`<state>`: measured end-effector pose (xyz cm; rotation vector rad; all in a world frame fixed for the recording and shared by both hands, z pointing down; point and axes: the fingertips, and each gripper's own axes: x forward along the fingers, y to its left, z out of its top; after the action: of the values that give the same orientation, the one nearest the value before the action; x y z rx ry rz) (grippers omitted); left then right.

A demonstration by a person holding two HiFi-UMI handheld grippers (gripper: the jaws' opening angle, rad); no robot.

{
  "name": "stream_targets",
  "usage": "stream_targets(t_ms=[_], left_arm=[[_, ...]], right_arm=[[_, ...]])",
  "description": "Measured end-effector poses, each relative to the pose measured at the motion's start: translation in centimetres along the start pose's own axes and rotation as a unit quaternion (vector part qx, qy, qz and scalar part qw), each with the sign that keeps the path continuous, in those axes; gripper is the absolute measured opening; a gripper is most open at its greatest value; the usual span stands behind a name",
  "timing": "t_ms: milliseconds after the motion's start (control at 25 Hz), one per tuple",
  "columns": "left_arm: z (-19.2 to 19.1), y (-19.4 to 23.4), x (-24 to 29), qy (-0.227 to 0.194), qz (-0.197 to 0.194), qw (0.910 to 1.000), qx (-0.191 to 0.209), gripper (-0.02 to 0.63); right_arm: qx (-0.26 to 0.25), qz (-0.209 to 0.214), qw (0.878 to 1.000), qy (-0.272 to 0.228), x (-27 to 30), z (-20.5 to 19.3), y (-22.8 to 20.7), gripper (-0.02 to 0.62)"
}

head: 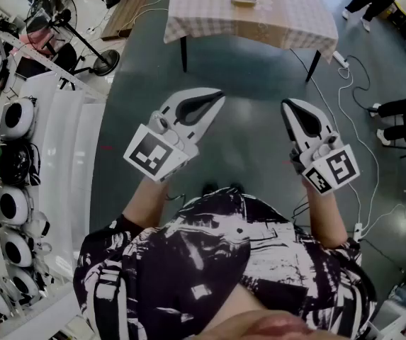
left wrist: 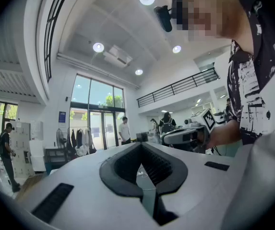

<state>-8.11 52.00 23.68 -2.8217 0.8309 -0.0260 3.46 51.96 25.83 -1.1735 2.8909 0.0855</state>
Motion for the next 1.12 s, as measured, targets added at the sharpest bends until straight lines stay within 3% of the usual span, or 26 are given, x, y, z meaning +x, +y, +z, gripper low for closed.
stream_targets(t_ms=[480, 720, 760, 800, 840, 880, 960, 1120], left_arm=[[-0.2, 0.0, -0.5, -0.001, 0.003, 1.0000, -0.002, 0.000], [-0.5, 0.3, 0.0, 0.002, 0.003, 1.0000, -0.003, 0.000], [-0.4, 0.4, 0.0, 0.001, 0.003, 1.0000, -0.004, 0.000], [-0.4, 0.5, 0.0, 0.001, 0.004, 1.0000, -0.004, 0.000], [-0.4, 0.6, 0.0, 0.001, 0.004, 1.0000, -0.004, 0.000], [-0.4, 0.7, 0.1, 0.001, 0.005, 1.0000, -0.004, 0.000], [-0.5, 0.7, 0.2, 0.003, 0.004, 1.0000, -0.005, 0.000], [-0.7, 0.8, 0.0, 0.004, 0.005, 1.0000, -0.006, 0.000]], right_arm=[[0.002, 0.000, 1.000, 0.000, 0.0, -0.1, 0.4, -0.002], [0.021, 0.006, 1.000, -0.022, 0.2, 0.0, -0.4, 0.004], [0.030, 0.005, 0.999, -0.030, 0.5, 0.2, -0.6, 0.141], [0.039, -0.003, 0.998, -0.040, 0.8, 0.4, -1.0, 0.345], [0.045, -0.016, 0.998, -0.050, 0.9, 0.7, -1.5, 0.491], [0.042, -0.033, 0.997, -0.062, 0.8, 0.9, -1.9, 0.562], [0.021, -0.057, 0.995, -0.080, 0.4, 1.3, -2.2, 0.575], [0.016, -0.049, 0.996, -0.077, 0.6, 1.2, -1.7, 0.575]])
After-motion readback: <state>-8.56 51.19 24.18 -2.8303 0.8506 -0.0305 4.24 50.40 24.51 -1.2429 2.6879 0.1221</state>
